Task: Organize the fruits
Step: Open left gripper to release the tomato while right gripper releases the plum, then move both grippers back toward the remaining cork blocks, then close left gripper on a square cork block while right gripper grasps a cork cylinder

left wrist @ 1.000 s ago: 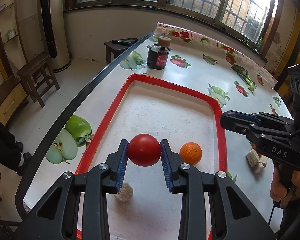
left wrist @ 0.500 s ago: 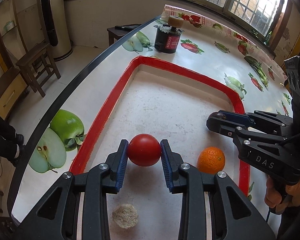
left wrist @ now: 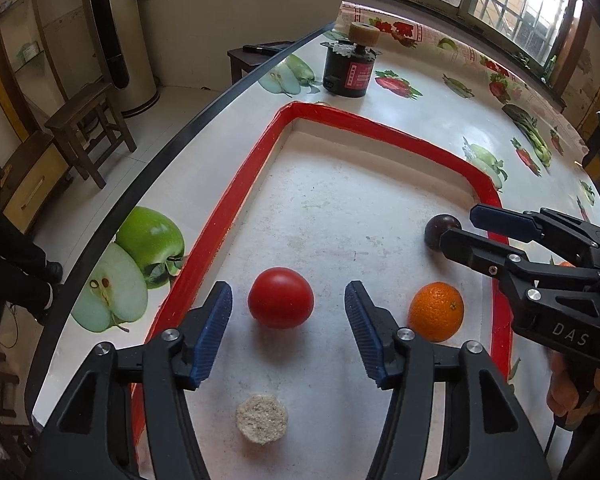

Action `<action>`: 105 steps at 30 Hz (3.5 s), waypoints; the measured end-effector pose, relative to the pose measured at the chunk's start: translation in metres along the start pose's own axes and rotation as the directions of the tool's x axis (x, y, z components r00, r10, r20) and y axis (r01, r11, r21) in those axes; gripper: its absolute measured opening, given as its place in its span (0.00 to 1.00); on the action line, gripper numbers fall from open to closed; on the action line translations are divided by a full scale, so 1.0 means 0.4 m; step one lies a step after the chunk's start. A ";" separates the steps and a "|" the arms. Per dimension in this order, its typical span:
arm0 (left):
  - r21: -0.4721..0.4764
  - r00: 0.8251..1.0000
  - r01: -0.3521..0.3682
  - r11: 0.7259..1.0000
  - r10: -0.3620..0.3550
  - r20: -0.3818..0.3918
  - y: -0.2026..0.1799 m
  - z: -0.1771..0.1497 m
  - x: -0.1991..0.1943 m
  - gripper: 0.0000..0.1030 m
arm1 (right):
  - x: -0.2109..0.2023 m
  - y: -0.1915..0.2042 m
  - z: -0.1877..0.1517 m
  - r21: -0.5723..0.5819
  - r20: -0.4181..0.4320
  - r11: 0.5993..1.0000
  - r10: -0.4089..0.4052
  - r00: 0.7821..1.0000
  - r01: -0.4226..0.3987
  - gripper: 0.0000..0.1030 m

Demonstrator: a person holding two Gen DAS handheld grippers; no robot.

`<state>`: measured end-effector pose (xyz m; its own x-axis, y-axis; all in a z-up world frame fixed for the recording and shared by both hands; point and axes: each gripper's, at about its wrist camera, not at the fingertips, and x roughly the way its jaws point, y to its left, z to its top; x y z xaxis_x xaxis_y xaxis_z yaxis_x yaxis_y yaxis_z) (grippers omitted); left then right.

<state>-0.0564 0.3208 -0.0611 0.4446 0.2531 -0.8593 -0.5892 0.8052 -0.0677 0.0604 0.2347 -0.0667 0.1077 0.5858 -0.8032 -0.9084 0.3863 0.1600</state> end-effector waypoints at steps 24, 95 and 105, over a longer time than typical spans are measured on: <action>0.080 0.986 0.114 0.990 -0.122 0.111 -0.159 -0.064 -0.194 0.56 | -0.352 -0.108 -0.201 0.116 0.165 0.993 -0.050 0.985 0.031 0.53; 0.340 0.929 0.368 0.866 -0.358 -0.093 -0.559 -0.165 -0.058 0.22 | -0.330 -0.438 -0.360 0.320 0.076 0.930 -0.213 0.974 0.179 0.28; 0.317 0.936 0.343 0.884 -0.350 -0.035 -0.494 -0.158 -0.117 0.22 | -0.422 -0.370 -0.363 0.301 0.138 0.940 -0.207 0.969 0.159 0.28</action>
<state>-0.0035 0.1159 -0.0396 0.5989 -0.0641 -0.7983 -0.1546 0.9688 -0.1938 0.1181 -0.0250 -0.0379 0.3482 0.5854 -0.7322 -0.7155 0.6706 0.1958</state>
